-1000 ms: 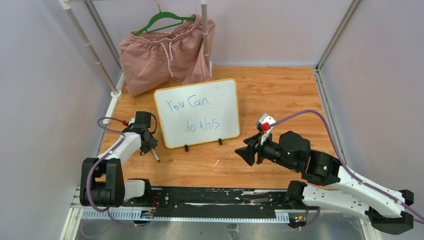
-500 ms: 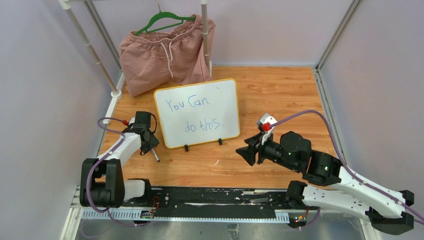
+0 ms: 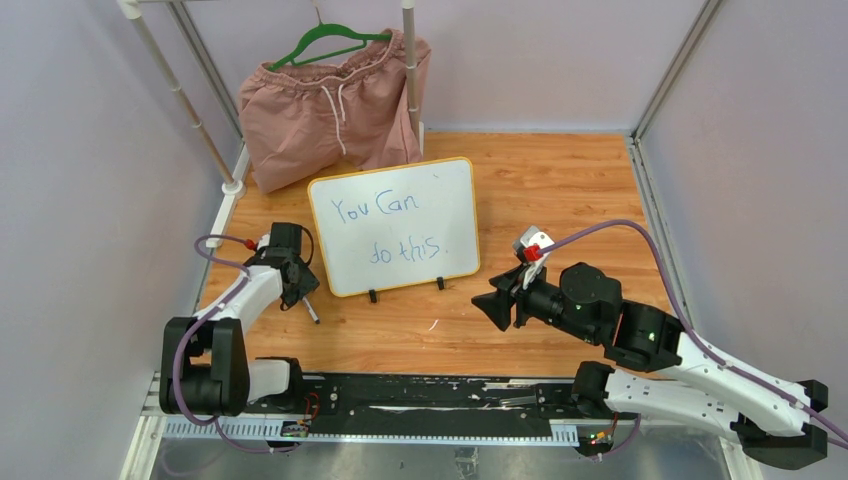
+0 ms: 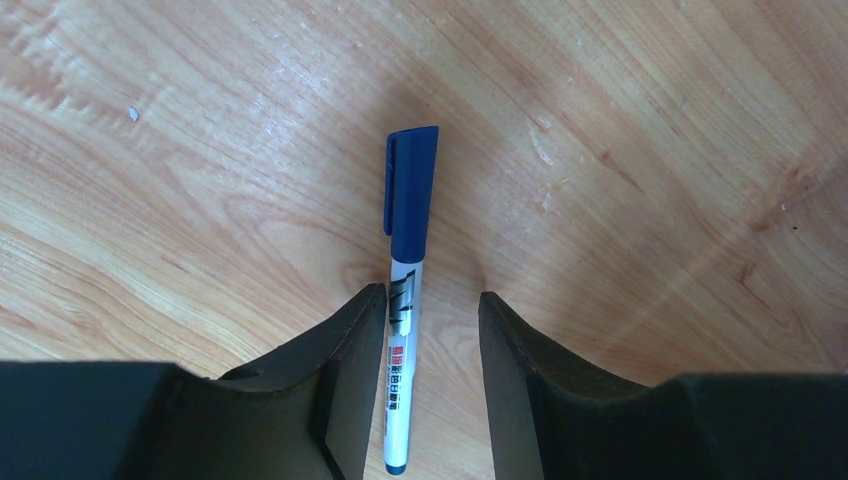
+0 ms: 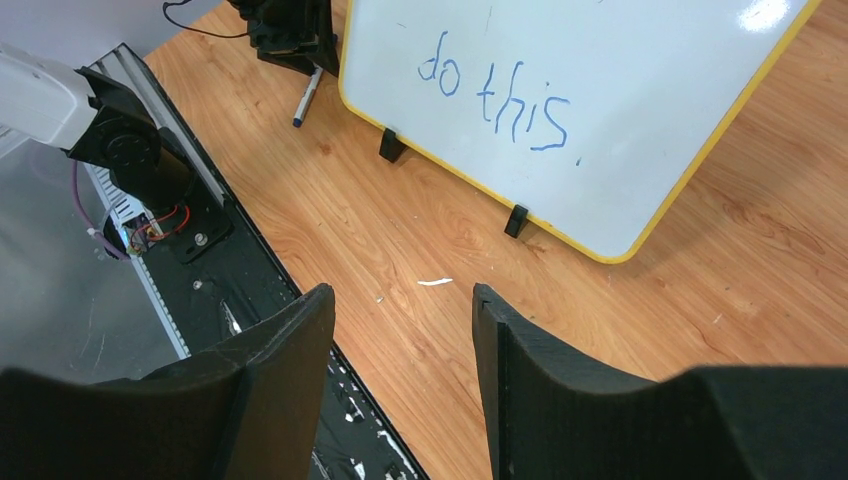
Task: Write a sentence on the whiteboard
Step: Place the whiteboard marker at the center of the board, then reset both arms
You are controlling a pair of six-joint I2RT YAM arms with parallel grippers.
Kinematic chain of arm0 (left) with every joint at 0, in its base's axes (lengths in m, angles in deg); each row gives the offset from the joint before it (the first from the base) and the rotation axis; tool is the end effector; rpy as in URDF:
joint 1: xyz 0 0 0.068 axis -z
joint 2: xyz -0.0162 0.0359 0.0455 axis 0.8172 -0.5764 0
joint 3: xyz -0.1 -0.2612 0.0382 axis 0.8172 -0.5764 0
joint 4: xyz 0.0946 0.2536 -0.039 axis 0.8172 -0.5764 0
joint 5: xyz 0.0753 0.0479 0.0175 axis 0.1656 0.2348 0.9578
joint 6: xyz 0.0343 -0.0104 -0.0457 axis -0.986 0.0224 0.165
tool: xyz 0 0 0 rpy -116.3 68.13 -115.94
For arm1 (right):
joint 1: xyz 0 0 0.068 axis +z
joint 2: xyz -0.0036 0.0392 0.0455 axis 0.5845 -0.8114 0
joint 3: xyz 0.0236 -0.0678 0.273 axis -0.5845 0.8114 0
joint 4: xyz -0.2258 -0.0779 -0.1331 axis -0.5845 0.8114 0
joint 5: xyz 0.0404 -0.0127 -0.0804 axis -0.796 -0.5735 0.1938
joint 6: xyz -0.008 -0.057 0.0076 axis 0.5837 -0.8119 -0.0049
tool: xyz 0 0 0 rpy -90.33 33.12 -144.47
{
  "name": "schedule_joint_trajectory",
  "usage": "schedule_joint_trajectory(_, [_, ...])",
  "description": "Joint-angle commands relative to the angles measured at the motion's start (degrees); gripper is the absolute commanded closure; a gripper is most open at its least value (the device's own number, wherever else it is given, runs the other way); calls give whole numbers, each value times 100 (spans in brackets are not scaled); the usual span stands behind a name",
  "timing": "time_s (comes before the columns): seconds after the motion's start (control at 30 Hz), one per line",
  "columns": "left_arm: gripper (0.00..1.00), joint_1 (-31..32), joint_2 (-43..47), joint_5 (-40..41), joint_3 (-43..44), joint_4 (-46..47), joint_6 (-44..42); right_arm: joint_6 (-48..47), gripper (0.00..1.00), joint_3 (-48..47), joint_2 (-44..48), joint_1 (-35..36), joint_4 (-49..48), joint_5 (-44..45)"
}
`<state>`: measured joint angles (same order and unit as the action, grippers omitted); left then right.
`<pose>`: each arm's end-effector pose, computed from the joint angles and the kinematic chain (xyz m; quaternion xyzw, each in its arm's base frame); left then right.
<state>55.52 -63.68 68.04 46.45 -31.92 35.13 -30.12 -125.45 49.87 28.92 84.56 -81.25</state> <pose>0.2194 0.0068 0.1541 -0.3579 0.9035 0.0299 0.2339 0.0697 0.1331 0.3669 -0.2842 0.7132 0.3615 0.5290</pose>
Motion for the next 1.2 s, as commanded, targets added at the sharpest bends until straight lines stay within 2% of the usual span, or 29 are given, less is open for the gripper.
schedule_joint_trajectory(0.0, [55, -53, -3, 179, -250, -157, 57, 55, 43, -5, 66, -53, 55, 129])
schedule_joint_trajectory(0.2, [53, -53, 348, 335, -173, -438, 107, 65, 44, -5, 107, -53, 63, 129])
schedule_joint_trajectory(0.57, [41, -53, 1320, 838, 329, -1430, 353, 95, 44, -16, 141, -53, 90, 76])
schedule_joint_trajectory(0.73, [38, -53, 1792, 715, 728, -1917, 393, 79, 44, -35, 186, -53, 129, 119])
schedule_joint_trajectory(0.8, [37, -53, 2068, 302, 933, -2065, 259, 75, 45, -35, 212, -53, 165, 217])
schedule_joint_trajectory(0.87, [19, -53, 2415, -179, 1100, -2176, 129, 59, 45, -35, 230, -53, 198, 329])
schedule_joint_trajectory(0.93, [11, -53, 2795, -431, 1257, -2308, -58, 26, 45, -26, 238, -53, 211, 480])
schedule_joint_trajectory(1.17, [7, 313, 3204, -248, 1988, -2950, -1015, -100, 45, -167, 46, -52, 127, 1190])
